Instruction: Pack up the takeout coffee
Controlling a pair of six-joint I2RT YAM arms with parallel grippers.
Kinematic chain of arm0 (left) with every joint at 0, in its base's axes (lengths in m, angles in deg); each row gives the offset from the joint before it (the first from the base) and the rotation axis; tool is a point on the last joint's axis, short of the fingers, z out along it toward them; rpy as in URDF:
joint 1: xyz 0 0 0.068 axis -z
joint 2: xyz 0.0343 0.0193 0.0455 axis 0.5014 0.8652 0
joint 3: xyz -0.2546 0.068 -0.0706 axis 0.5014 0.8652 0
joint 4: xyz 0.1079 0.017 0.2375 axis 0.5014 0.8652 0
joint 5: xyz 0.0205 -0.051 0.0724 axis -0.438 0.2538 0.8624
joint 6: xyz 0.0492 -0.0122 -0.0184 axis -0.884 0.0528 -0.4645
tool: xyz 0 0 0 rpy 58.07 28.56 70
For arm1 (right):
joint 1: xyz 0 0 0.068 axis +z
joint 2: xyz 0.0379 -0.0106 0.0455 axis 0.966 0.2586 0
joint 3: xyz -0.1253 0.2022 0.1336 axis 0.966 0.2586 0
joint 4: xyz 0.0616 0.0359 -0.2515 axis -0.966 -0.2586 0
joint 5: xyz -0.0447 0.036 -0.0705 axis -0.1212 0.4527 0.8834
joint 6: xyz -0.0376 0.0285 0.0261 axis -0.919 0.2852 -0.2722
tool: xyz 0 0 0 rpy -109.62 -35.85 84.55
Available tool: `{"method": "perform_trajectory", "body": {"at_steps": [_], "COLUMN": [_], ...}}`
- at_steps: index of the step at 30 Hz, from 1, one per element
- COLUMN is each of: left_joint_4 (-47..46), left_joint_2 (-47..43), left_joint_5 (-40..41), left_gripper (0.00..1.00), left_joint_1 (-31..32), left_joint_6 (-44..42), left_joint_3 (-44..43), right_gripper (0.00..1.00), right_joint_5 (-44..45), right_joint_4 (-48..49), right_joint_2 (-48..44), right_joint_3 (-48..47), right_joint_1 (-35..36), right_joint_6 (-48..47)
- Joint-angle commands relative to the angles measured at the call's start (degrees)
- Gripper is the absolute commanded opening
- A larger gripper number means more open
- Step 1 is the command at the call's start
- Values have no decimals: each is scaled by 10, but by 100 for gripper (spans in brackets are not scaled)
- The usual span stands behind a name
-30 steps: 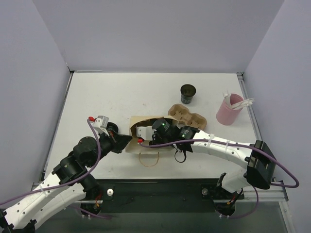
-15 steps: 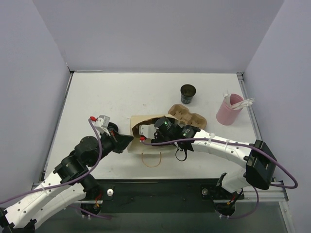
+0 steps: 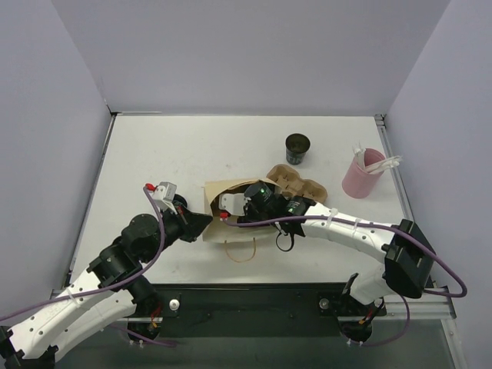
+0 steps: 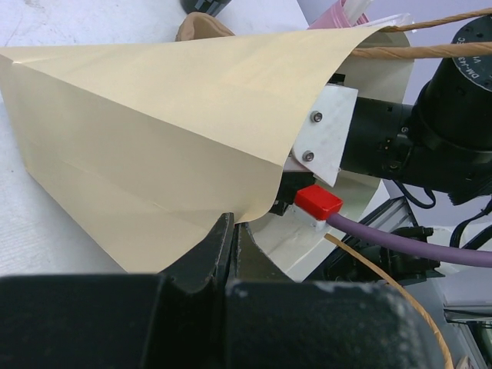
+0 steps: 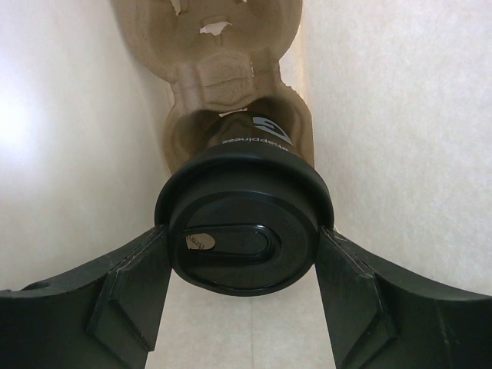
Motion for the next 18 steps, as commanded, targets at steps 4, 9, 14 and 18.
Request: {"method": "perform_trajectory", "body": {"at_steps": [4,9,14,18], "left_joint_4": [7,24,34,45], "left_joint_2": [-5,-20,-25,-24], "left_joint_5": [7,16,22,26], "left_gripper": [0,0,0,0], "left_joint_1": [3,3,3,3], "left_joint_6": [-4,-1,8,13], "left_joint_3": [-14,-12,-16,-17], "right_gripper": [41,41,40,41], "right_joint_5": [3,14,26,15], "right_joint_4": [54,77,115,134], "right_joint_2": [37,59,59,68], "right_joint_3": [-37,-44,-38,-33], "right_joint_1": [-9,-10,-11,-13], "right_joint_6": [-2,16,31,33]}}
